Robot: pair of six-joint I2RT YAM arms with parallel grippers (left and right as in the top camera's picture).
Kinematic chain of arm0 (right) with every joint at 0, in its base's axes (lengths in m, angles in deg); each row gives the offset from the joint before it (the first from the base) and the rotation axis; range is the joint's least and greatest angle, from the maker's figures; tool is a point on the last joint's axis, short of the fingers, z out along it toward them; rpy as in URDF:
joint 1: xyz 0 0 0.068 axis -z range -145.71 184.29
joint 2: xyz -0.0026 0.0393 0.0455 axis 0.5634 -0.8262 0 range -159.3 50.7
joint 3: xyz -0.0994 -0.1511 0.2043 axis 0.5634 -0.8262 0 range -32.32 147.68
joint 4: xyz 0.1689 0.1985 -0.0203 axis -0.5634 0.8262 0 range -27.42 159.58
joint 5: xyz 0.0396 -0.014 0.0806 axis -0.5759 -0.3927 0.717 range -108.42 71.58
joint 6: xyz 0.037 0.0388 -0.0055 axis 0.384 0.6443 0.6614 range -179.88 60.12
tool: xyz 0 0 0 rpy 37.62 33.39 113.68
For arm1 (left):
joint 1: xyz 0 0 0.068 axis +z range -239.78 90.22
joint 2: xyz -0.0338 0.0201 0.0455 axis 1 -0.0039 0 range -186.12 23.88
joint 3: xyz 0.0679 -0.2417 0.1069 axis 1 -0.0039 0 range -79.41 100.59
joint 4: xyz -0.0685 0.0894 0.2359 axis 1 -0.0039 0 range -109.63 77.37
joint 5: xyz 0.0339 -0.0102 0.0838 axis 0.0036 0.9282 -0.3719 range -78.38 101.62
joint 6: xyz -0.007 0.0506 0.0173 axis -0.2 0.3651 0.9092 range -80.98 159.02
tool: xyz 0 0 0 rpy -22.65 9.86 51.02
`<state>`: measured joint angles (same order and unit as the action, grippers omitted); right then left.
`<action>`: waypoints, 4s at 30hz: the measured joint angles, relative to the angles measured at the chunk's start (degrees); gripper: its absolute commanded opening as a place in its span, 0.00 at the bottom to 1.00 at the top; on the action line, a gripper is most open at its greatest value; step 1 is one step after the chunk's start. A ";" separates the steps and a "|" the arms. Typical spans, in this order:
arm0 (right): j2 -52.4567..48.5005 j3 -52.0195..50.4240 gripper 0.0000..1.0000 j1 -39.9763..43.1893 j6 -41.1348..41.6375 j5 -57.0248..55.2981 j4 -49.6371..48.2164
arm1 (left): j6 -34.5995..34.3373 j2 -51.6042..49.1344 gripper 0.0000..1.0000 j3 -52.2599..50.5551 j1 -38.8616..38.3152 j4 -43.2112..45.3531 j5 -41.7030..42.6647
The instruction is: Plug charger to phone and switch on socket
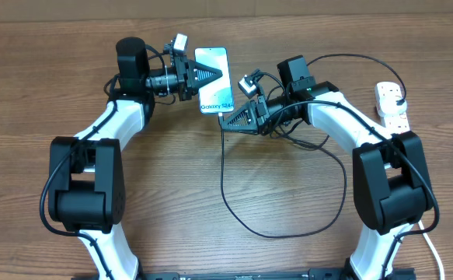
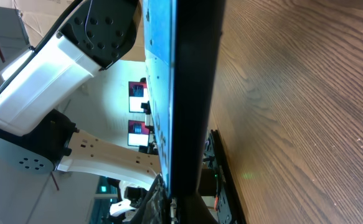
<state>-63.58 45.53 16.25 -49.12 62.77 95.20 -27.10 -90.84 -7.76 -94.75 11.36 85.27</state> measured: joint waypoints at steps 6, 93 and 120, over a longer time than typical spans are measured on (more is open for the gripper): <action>0.00 0.00 0.04 0.00 0.90 -0.13 -0.52 | 0.00 0.00 0.05 0.00 -0.90 1.03 -0.87; 0.00 0.00 0.04 1.55 2.78 -0.28 -2.01 | -0.02 0.00 0.04 0.00 -1.05 1.11 -3.91; 0.00 0.00 0.04 1.55 8.74 0.50 -7.98 | -3.15 0.00 0.04 0.00 -1.05 4.83 -2.49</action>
<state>-63.58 45.53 17.80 -40.37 63.27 87.22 -30.25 -90.84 -7.76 -95.80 16.19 82.77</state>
